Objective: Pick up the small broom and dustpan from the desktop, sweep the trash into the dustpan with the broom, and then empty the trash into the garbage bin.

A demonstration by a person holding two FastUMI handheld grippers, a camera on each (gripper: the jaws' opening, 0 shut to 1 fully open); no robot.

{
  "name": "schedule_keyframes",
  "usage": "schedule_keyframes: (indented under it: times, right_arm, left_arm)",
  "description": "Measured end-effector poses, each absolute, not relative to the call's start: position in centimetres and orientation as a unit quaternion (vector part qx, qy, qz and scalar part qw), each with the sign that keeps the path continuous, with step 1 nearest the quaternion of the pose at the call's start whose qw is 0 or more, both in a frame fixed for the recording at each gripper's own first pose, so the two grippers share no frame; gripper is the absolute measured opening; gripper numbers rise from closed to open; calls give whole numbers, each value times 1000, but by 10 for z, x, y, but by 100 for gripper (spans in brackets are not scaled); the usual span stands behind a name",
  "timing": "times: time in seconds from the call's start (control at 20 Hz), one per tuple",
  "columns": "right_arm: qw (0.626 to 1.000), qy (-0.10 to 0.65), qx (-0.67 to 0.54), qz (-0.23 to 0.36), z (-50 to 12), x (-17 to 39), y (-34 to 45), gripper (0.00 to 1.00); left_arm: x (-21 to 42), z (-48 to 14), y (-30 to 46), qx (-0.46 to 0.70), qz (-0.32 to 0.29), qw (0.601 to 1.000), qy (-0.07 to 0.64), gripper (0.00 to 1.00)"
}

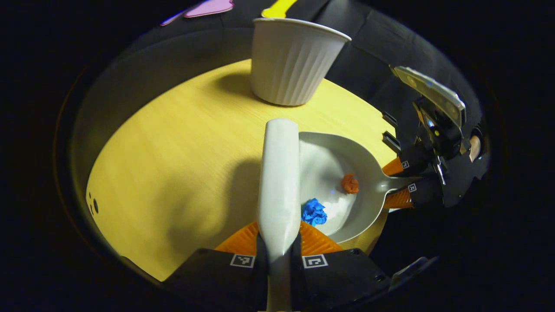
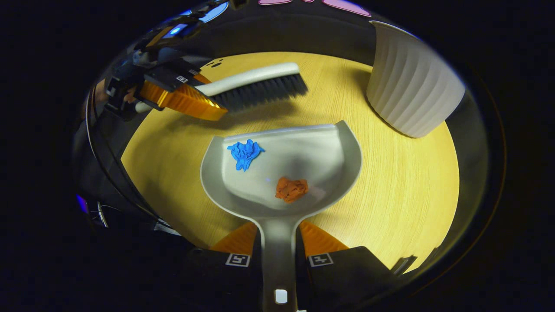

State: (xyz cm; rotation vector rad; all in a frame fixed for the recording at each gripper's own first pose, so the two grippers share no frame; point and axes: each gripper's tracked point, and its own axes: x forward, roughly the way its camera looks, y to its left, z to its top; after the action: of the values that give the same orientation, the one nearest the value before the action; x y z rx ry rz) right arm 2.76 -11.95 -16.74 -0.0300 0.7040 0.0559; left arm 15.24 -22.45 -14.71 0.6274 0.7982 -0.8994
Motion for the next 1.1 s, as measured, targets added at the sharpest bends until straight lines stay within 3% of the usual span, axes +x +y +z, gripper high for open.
schedule_keyframes:
  times: [0.1,0.35,0.65,0.8,1.1]
  right_arm:
    - [940,341,-12,29,-167,27,-118,31]
    - [945,326,25,13,-162,16,-118,34]
    - [954,296,30,-36,-139,0,-119,37]
    - [955,291,23,-50,-134,-6,-119,34]
    - [955,271,89,-85,-111,-23,-115,31]
  left_arm:
    - [150,-136,-204,267,-388,808,353,24]
    - [142,-144,-132,194,-318,868,328,25]
    - [130,-213,-25,139,-253,889,355,25]
    - [125,-253,-10,116,-230,896,363,25]
    - [107,-254,-2,103,-213,909,344,25]
